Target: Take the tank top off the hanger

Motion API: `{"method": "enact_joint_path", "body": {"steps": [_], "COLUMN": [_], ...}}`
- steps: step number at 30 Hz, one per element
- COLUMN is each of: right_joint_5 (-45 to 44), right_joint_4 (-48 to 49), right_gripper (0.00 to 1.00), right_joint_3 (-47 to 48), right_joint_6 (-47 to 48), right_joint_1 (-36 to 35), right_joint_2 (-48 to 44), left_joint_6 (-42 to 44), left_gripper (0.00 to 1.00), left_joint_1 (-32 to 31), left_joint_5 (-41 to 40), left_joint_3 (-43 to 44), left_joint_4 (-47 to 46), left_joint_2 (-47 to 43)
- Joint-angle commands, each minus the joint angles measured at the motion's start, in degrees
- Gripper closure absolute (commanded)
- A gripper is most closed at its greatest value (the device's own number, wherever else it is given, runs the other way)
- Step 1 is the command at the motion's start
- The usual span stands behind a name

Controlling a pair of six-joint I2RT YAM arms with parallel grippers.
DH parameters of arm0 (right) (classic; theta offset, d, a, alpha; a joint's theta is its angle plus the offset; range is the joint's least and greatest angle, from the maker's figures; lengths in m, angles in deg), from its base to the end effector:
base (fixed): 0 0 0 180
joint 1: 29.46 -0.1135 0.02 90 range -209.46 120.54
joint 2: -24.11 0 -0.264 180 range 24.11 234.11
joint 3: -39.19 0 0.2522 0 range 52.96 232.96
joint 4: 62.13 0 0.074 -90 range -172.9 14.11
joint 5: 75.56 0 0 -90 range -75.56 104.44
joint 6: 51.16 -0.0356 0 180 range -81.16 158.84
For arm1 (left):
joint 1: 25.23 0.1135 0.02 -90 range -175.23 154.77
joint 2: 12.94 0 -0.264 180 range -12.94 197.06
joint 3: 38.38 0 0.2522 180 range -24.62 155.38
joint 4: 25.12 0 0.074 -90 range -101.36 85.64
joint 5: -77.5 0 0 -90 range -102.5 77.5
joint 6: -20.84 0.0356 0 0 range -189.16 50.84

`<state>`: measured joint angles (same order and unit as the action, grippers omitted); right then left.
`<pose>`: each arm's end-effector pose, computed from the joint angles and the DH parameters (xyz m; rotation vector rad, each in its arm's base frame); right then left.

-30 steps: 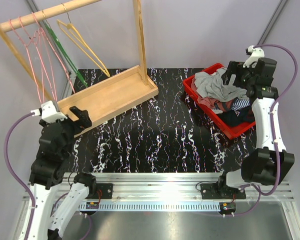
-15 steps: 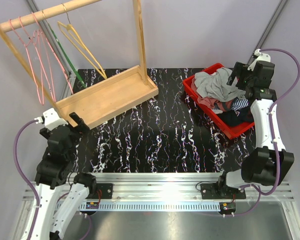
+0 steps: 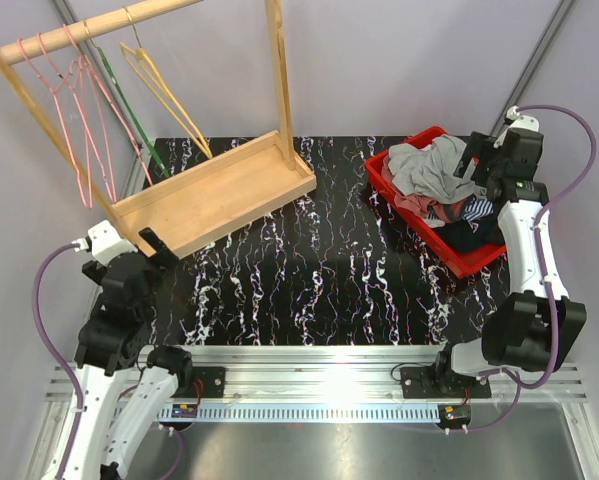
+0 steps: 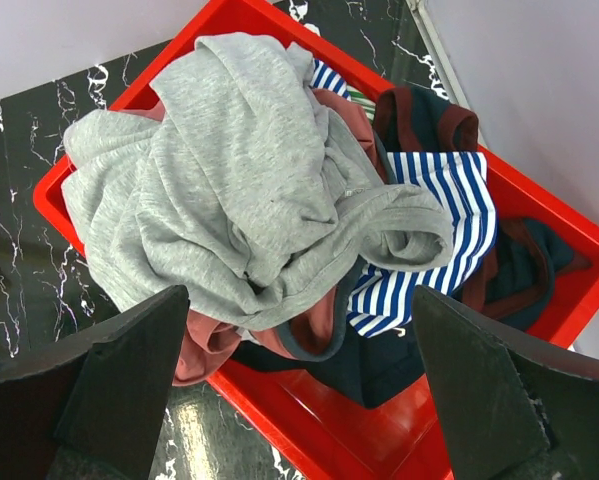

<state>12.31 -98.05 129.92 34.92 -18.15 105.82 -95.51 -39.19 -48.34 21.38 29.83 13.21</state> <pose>0.3221 -0.0658 0.3647 0.2937 2.0208 -0.1187 0.0913 -0.0012 0.3320 -0.5986 1.7738 0.1248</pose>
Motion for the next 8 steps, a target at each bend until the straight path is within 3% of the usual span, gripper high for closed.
{"method": "enact_joint_path", "body": {"steps": [1, 8], "right_joint_5": [-0.5, 1.9], "right_joint_4": [2.3, 2.6], "right_gripper": [0.0, 0.0], "right_joint_3": [-0.1, -0.6], "right_joint_6": [0.3, 0.7], "right_joint_1": [0.1, 0.1], "right_joint_2": [-0.3, 0.4], "left_joint_6": [-1.5, -2.0], "left_gripper": [0.01, 0.01], "left_joint_1": [0.2, 0.2], "left_joint_5": [-2.0, -2.1], "left_joint_3": [-0.7, -1.3], "left_joint_4": [-0.8, -0.8], "left_joint_2": [-1.1, -1.5]}}
